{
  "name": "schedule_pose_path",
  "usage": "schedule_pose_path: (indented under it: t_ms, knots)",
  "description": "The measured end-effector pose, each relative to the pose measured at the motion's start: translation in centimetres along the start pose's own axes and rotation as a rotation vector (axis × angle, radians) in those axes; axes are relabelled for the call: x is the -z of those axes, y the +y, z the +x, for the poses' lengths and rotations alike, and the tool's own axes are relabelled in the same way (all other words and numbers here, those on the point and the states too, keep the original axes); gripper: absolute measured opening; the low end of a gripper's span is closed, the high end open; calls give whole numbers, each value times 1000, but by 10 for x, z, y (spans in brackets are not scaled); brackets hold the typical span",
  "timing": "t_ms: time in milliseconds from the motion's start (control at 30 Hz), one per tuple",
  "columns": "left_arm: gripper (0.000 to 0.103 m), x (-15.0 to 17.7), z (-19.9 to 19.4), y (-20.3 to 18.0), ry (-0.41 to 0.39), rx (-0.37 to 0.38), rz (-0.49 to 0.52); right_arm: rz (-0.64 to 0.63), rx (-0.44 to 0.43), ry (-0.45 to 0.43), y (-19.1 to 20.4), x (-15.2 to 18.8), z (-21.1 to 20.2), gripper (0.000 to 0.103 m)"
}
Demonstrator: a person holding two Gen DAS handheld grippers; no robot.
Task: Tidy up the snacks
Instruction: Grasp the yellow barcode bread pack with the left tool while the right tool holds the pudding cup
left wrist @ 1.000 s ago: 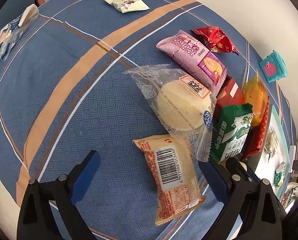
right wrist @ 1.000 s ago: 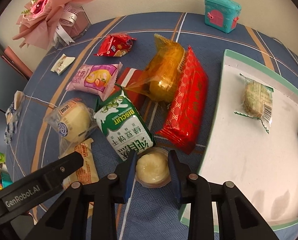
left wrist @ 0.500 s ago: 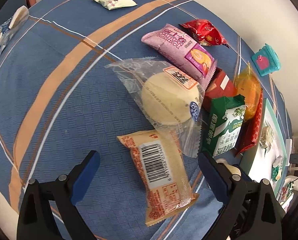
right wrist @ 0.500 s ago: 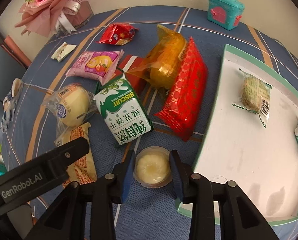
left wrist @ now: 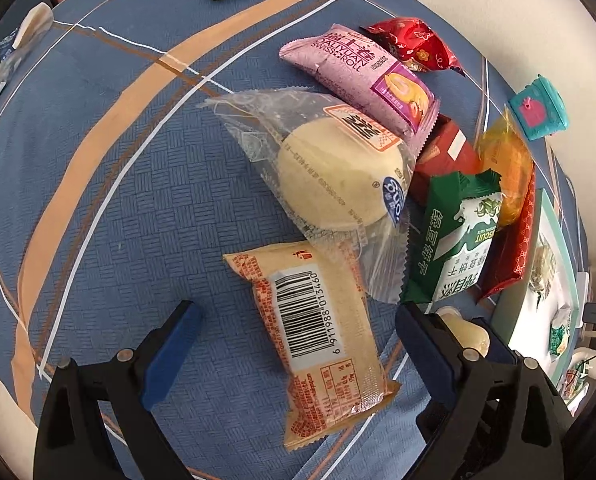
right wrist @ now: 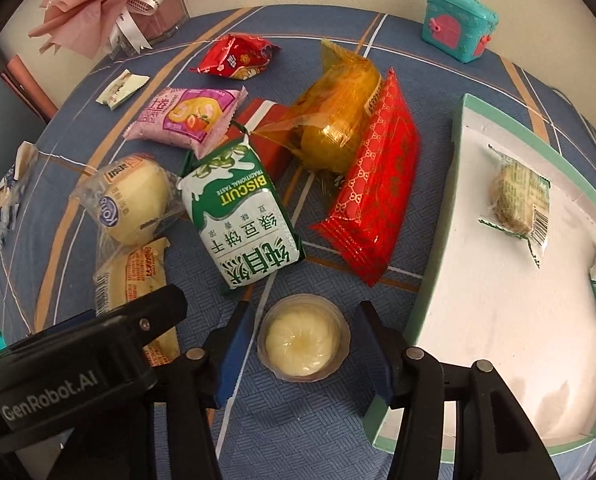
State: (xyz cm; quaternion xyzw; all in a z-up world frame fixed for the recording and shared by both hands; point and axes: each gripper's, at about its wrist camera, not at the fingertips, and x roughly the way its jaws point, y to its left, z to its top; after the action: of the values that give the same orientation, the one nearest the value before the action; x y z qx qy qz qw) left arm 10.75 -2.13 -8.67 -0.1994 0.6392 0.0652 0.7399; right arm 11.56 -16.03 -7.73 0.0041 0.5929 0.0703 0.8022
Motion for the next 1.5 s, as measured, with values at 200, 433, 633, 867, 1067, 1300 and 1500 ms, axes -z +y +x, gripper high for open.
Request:
schedule_pose_path:
  t_ms: [200,433,633,867,1067,1300,1500]
  knots:
    - [94,4,-1,8,11,52,4,-22,20,7,8,0,4,61]
    - [61,11,-4,-4,4,126,7,4,-18,37,14,4,5,61]
    - [44,17,-4,-11,5,145,29,11,-45,62,18,10,7,60]
    - [43,18,-3,-21,4,137,29,-5,4,50,32,13,11,57]
    - [43,12,-4,-4,6,146,16,-24,25,39,36,14,18,51]
    - [42,13,-5,-10,1,136,20,-24,26,40,30,17,14,49]
    - [39,13,-10,-13,-10,143,29,18,-1,48,19,15,8,46]
